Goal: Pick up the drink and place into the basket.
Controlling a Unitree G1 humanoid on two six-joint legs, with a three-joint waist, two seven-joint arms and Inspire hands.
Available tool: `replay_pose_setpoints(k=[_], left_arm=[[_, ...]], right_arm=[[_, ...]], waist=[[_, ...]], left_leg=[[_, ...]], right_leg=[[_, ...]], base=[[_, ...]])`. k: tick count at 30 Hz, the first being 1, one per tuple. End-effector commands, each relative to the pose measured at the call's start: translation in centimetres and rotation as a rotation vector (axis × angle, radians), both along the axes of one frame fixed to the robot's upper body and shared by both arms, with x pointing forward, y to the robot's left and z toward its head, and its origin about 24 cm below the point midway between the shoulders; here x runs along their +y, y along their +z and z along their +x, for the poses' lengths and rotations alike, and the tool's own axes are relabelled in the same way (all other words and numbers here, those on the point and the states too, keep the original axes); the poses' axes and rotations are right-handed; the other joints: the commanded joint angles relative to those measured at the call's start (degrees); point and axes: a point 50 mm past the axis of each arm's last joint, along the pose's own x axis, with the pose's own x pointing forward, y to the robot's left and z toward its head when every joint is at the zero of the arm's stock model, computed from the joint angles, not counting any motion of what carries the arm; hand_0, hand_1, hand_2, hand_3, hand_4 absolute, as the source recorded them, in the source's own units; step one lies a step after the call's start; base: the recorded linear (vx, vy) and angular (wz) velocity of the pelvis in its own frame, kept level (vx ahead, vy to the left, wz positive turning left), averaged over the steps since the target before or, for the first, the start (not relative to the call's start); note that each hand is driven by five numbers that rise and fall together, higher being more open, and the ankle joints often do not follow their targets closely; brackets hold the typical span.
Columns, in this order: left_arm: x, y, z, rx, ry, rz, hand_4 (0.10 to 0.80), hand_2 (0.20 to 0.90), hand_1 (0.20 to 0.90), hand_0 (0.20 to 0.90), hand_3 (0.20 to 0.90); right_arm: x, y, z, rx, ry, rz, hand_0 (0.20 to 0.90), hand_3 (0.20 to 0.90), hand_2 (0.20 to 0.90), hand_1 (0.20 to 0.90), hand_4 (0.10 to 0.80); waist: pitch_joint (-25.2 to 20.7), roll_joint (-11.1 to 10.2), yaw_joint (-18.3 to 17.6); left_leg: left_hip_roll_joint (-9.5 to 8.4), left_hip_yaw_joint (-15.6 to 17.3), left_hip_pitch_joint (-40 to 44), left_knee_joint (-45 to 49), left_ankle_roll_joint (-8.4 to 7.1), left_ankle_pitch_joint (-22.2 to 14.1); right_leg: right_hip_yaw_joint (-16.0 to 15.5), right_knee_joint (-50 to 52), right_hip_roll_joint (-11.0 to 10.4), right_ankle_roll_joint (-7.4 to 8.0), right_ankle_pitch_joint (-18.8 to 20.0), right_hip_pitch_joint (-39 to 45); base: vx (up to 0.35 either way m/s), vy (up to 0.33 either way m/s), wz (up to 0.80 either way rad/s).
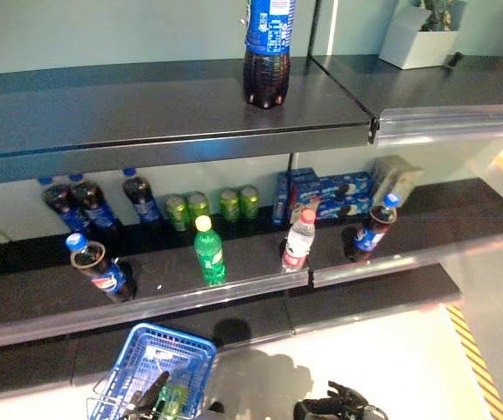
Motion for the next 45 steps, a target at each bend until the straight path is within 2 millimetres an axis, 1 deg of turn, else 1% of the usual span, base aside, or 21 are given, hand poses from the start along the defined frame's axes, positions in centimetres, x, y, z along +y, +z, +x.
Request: replay_pose_setpoints(k=[1,3,4,6,8,13,14,16,17,18,19,21,23,24,26,27,33,37,42,44,45], left_arm=[[-0.2,0.8,2.2,-0.120,-0.081,0.056,0.100,0.300,0.300,0.300,0.200],[-0.3,0.7,2.3,-0.118,-0.094,0.053,0.100,0.300,0.300,0.300,0.200],[-0.9,0.6,2.5,-0.110,-0.137,0.028,0.100,0.300,0.300,0.300,0.200],[-1.0,0.4,2.0,-0.101,-0.110,0.012,0.100,0.300,0.300,0.300,0.200],[-0.9,0.3,1.3,-0.094,-0.071,0.010,0.100,0.300,0.300,0.300,0.200],[-0.6,0.2,0.8,-0.089,-0.041,0.021,0.100,0.300,0.300,0.300,0.200],[0.1,0.4,0.8,-0.092,-0.014,0.043,0.100,0.300,0.300,0.300,0.200],[0.4,0.5,1.1,-0.100,0.002,0.052,0.100,0.300,0.300,0.300,0.200],[0.7,0.6,1.1,-0.106,0.018,0.054,0.100,0.300,0.300,0.300,0.200],[0.8,0.6,1.1,-0.108,0.018,0.054,0.100,0.300,0.300,0.300,0.200],[1.5,0.9,1.4,-0.112,-0.019,0.069,0.100,0.300,0.300,0.300,0.200],[1.7,1.0,1.8,-0.110,-0.042,0.079,0.100,0.300,0.300,0.300,0.200],[1.8,1.2,2.6,-0.122,-0.016,0.079,0.100,0.300,0.300,0.300,0.200],[1.7,1.3,3.0,-0.137,-0.008,0.071,0.100,0.300,0.300,0.300,0.200],[1.8,1.3,2.9,-0.145,-0.008,0.063,0.100,0.300,0.300,0.300,0.200],[1.9,1.3,2.6,-0.142,-0.002,0.062,0.100,0.300,0.300,0.300,0.200],[0.8,0.8,1.6,-0.105,0.009,0.054,0.100,0.300,0.300,0.300,0.200],[0.3,0.6,1.0,-0.074,-0.029,0.046,0.100,0.300,0.300,0.300,0.200],[0.3,0.8,1.1,-0.090,-0.040,0.046,0.100,0.300,0.300,0.300,0.200],[0.7,1.0,1.1,-0.094,-0.041,0.053,0.100,0.300,0.300,0.300,0.200],[1.1,1.2,1.1,-0.097,-0.038,0.060,0.100,0.300,0.300,0.300,0.200]], right_arm=[[0.1,0.5,1.0,-0.052,0.025,0.002,0.900,0.900,0.900,0.900,0.800],[-0.1,0.5,1.0,-0.054,0.002,-0.002,0.900,0.900,0.900,0.900,0.800],[-1.2,0.6,0.7,-0.074,-0.093,-0.017,0.900,0.900,0.900,0.900,0.800],[-2.1,0.7,0.6,-0.082,-0.094,-0.038,0.900,0.900,0.900,0.900,0.800],[-2.7,0.8,0.5,-0.080,-0.121,-0.054,0.900,0.900,0.900,0.900,0.800],[-2.8,0.7,0.3,-0.067,-0.148,-0.058,0.900,0.900,0.900,0.900,0.800],[-2.7,0.4,-0.5,-0.043,-0.176,-0.062,0.900,0.900,0.900,0.900,0.800],[-2.4,0.3,-0.6,-0.054,-0.186,-0.048,0.900,0.900,0.900,0.900,0.800],[-2.1,0.2,-0.5,-0.052,-0.172,-0.049,0.900,0.900,0.900,0.900,0.800],[-2.0,0.2,-0.4,-0.052,-0.169,-0.049,0.900,0.900,0.900,0.900,0.800],[-1.6,0.3,-0.1,-0.068,-0.156,-0.047,0.900,0.900,0.900,0.900,0.800],[-1.4,0.5,0.2,-0.086,-0.170,-0.039,0.900,0.900,0.900,0.900,0.800],[-1.3,0.6,0.7,-0.103,-0.156,-0.031,0.900,0.900,0.900,0.900,0.800],[-1.1,0.7,0.8,-0.110,-0.130,-0.032,0.900,0.900,0.900,0.900,0.800],[-1.0,0.6,0.8,-0.102,-0.106,-0.038,0.900,0.900,0.900,0.900,0.800],[-0.9,0.6,0.9,-0.097,-0.080,-0.042,0.900,0.900,0.900,0.900,0.800],[-0.5,1.0,1.6,-0.115,0.039,-0.039,0.900,0.900,0.900,0.900,0.800],[-0.7,1.8,2.3,-0.176,0.095,-0.045,0.900,0.900,0.900,0.900,0.800],[0.1,3.9,4.2,-0.292,0.275,0.000,0.900,0.900,0.900,0.900,0.800],[0.7,5.6,5.4,-0.383,0.383,0.021,0.900,0.900,0.900,0.900,0.800],[1.2,7.5,6.4,-0.477,0.487,0.045,0.900,0.900,0.900,0.900,0.800]], waist=[[0.25,-4.57,0.96],[0.42,-4.64,0.88],[1.17,-5.07,-0.32],[1.10,-5.51,-0.97],[0.64,-5.59,-1.38],[-0.18,-5.03,-1.99],[-0.79,-4.64,-2.41],[-1.05,-4.51,-2.78],[-1.01,-4.31,-3.25],[-0.97,-4.23,-3.36],[-0.13,-3.23,-4.41],[0.33,-2.94,-5.03],[0.60,-2.41,-4.91],[0.50,-2.11,-4.81],[0.88,-1.59,-4.82],[0.82,-1.29,-4.33],[-0.50,-2.65,-2.71],[-0.45,-3.80,-2.07],[-0.42,-3.92,-2.24],[-0.55,-3.96,-2.34],[-0.79,-4.00,-2.53]], left_leg=[[-3.42,4.53,-3.72,0.42,0.92,5.38],[-3.29,6.26,-4.35,0.92,0.99,5.51],[-3.80,16.38,-6.79,5.44,1.57,4.00],[-7.48,20.07,-5.67,9.97,2.84,-0.68],[-11.20,19.54,-3.76,11.95,3.77,-3.93],[-12.14,18.40,-1.33,8.16,4.17,-3.45],[-12.82,16.69,1.59,3.06,4.24,-2.11],[-13.26,16.22,3.26,-0.33,4.62,-1.31],[-13.69,16.18,4.30,-2.50,5.07,-0.48],[-13.76,16.14,4.44,-2.83,5.21,-0.38],[-13.42,15.23,5.43,-4.75,6.07,0.04],[-12.99,13.89,5.65,-5.35,6.02,0.36],[-12.04,13.55,4.74,-4.76,5.36,0.70],[-11.58,13.23,4.20,-4.73,4.85,0.62],[-10.86,12.92,4.85,-5.14,4.40,0.36],[-9.67,13.81,5.37,-5.53,3.91,0.25],[-5.18,15.05,3.96,-4.51,1.16,1.97],[-2.87,14.29,2.74,-4.40,-0.45,3.97],[-2.50,13.53,3.04,-5.53,-1.08,4.76],[-2.55,13.45,3.58,-6.34,-1.18,4.90],[-2.59,13.68,4.07,-6.94,-1.20,4.92]], right_leg=[[-2.41,-4.38,-3.49,0.37,2.83,4.62],[-3.55,-4.45,-3.34,0.18,2.69,4.86],[-9.99,-4.78,-3.19,-0.71,1.91,6.09],[-12.26,-4.95,-3.73,-0.54,2.20,6.35],[-11.93,-4.16,-3.09,-0.49,2.28,5.84],[-10.98,-3.04,-1.50,-0.80,1.54,5.20],[-10.70,-2.11,0.20,-0.88,1.41,5.51],[-10.56,-0.64,0.86,-0.36,2.12,4.99],[-10.92,3.41,1.09,0.96,4.10,2.88],[-10.88,4.88,1.01,1.35,4.59,2.00],[-8.86,16.53,0.67,4.33,8.78,-5.51],[-6.79,16.12,0.05,4.20,8.33,-6.60],[-6.43,10.94,-4.04,4.49,7.51,-4.63],[-4.25,4.27,-8.49,5.31,10.38,-4.03],[-2.39,0.03,-11.17,6.27,13.94,-3.98],[-3.55,-3.14,-12.15,6.80,13.30,-2.92],[-5.68,-8.26,-8.08,4.99,8.20,3.24],[-8.41,-9.62,-6.90,3.50,7.27,5.13],[-9.52,-10.28,-6.93,3.27,7.17,5.94],[-9.71,-10.52,-7.15,3.49,7.17,6.36],[-9.81,-10.56,-7.31,3.70,7.11,6.54]], base=[[-0.050,-0.224,0.71],[-0.089,-0.189,0.63],[-0.160,-0.230,0.92],[-0.159,-0.130,1.52],[-0.088,0.038,0.72],[-0.003,0.060,0.31],[0.032,0.149,0.60],[0.023,0.142,0.60],[-0.009,0.085,0.35],[-0.072,0.126,0.19],[-0.085,0.045,0.08],[-0.080,-0.043,0.17],[-0.087,-0.176,0.77],[-0.063,-0.258,0.94],[-0.027,-0.275,0.78],[-0.023,-0.266,0.47],[-0.024,-0.249,-0.07],[-0.048,-0.149,-0.18],[-0.033,-0.009,0.14],[0.010,0.032,0.04],[0.023,0.042,0.02]])
